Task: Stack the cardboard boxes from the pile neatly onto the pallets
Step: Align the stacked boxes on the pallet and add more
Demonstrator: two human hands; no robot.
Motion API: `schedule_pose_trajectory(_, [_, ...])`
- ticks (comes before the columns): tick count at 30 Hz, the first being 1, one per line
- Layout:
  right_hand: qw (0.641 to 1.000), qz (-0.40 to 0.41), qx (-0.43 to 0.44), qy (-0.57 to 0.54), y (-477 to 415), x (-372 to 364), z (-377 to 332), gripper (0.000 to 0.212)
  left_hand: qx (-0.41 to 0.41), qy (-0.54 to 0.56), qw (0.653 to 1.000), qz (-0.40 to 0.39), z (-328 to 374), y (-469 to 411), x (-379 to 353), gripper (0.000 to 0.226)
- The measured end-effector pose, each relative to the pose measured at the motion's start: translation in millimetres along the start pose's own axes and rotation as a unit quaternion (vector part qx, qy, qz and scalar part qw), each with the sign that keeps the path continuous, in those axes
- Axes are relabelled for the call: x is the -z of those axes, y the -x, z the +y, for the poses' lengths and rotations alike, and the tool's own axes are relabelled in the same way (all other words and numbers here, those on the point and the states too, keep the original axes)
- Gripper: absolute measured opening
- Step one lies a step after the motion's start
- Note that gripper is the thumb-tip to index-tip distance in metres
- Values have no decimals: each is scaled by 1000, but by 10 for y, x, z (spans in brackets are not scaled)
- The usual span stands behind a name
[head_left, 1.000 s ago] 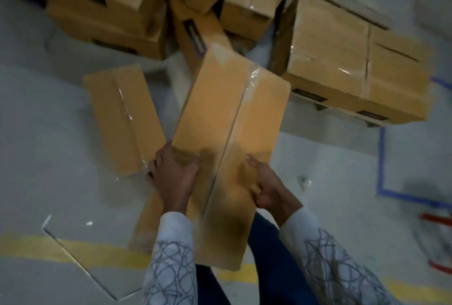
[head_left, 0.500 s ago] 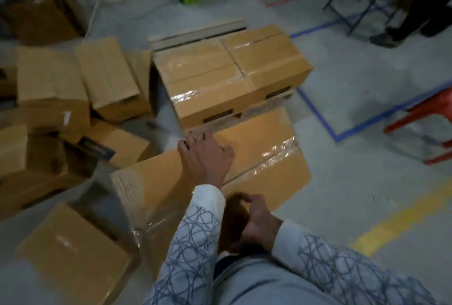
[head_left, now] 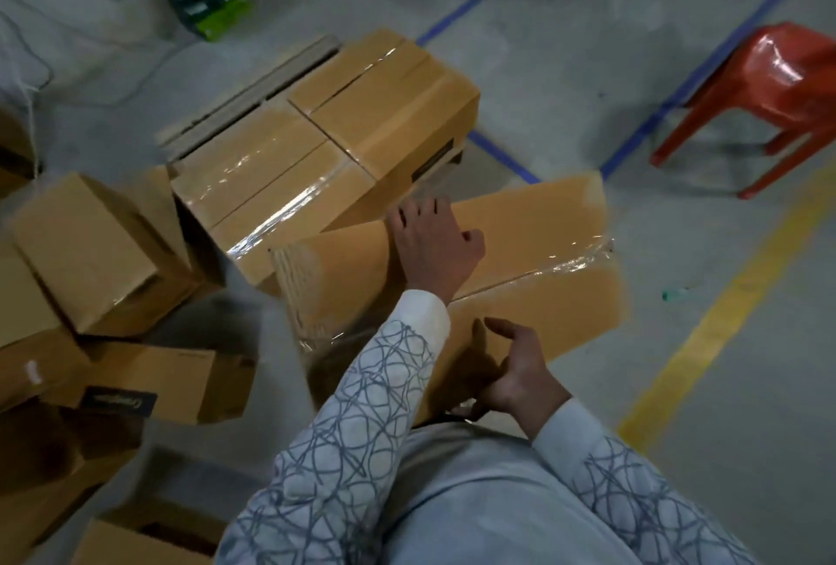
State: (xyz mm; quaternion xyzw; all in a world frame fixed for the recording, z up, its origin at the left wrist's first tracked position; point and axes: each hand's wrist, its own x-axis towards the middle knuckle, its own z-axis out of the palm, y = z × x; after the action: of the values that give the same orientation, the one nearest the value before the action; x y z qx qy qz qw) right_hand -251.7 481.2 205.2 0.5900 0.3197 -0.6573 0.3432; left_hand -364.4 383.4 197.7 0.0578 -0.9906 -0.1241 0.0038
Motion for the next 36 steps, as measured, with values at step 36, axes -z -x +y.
schedule_pose_trajectory(36, [994,7,105,18,-444,-1901,-8676,39,68,78,995,-13,3623,-8045,-576,58])
